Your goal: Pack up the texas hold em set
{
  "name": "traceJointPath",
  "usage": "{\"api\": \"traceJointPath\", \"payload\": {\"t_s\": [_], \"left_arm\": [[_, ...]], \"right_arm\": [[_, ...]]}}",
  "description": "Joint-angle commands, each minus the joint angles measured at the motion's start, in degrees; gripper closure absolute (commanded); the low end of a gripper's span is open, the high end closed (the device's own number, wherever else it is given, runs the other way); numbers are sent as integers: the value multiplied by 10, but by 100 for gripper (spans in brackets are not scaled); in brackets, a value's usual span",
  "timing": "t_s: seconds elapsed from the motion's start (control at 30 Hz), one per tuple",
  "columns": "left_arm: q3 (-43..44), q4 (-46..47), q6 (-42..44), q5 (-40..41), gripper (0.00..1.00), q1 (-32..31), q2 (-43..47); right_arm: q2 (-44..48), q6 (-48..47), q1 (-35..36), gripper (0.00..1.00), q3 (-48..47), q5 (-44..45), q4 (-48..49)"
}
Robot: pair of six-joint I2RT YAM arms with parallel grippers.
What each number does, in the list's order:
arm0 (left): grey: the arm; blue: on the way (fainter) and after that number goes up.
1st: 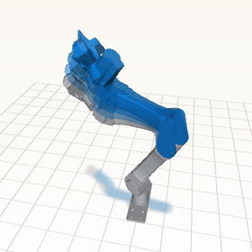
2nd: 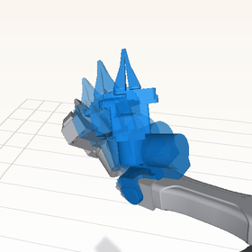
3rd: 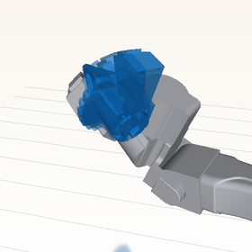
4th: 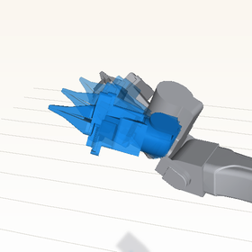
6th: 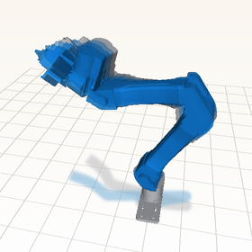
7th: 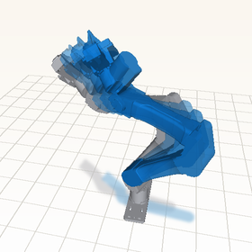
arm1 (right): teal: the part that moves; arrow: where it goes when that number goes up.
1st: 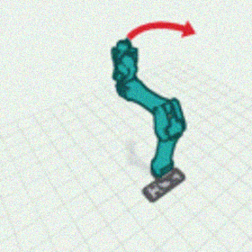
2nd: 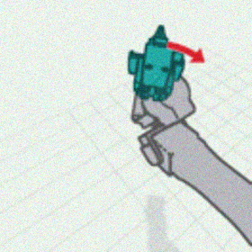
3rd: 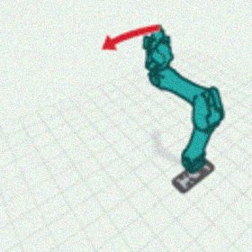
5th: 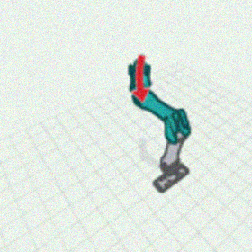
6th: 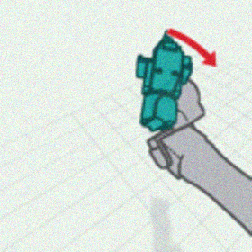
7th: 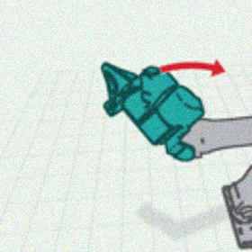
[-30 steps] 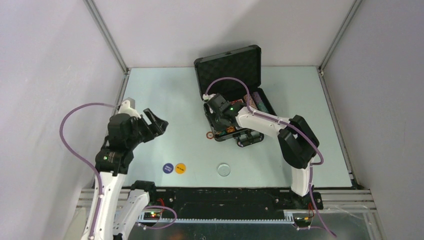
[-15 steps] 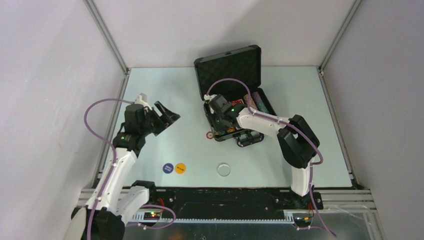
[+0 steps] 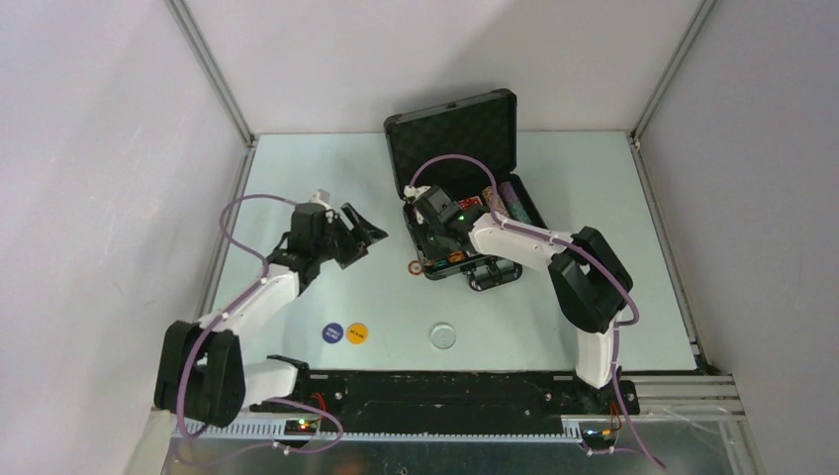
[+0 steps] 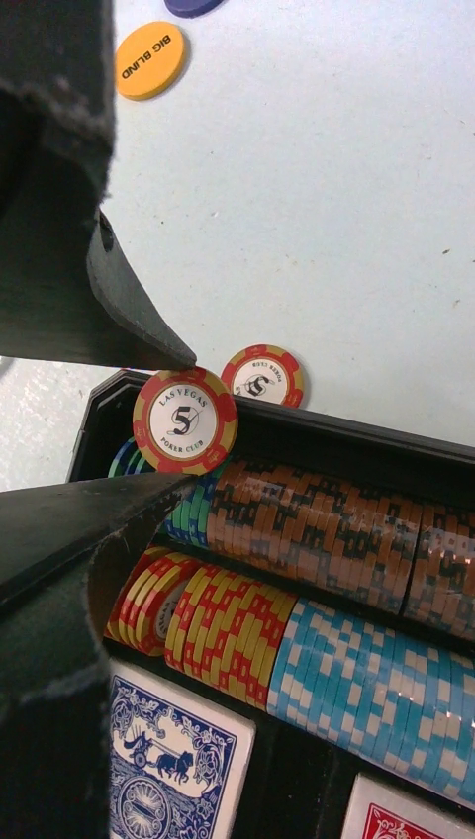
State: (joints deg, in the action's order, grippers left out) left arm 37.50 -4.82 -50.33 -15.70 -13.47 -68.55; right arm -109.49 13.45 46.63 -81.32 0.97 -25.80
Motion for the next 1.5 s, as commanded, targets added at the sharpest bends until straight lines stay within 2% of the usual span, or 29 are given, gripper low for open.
{"api": "traceJointPath", "payload": {"t_s": [0.0,0.27,0.57,0.73,1.0,1.13,1.47], "left_arm": [[5,86,-29,-7,23,-21,-39],[-2,171,-76,-45,25,-44,-117],[0,175,-75,-47,25,-52,-124],[-1,176,-75,-50,25,-52,-126],[0,177,-75,-55,26,-52,-137],[0,179,-76,-58,26,-53,-139],[1,186,-78,-62,26,-58,-148]], "right_arm": [[9,4,-3,55,5,-3,15],[14,7,-4,55,21,-3,27],[14,8,-5,46,24,-3,30],[13,7,-6,46,23,-3,28],[12,4,-8,51,24,-4,26],[11,3,-8,47,24,-3,25],[15,3,-9,46,24,0,24]]}}
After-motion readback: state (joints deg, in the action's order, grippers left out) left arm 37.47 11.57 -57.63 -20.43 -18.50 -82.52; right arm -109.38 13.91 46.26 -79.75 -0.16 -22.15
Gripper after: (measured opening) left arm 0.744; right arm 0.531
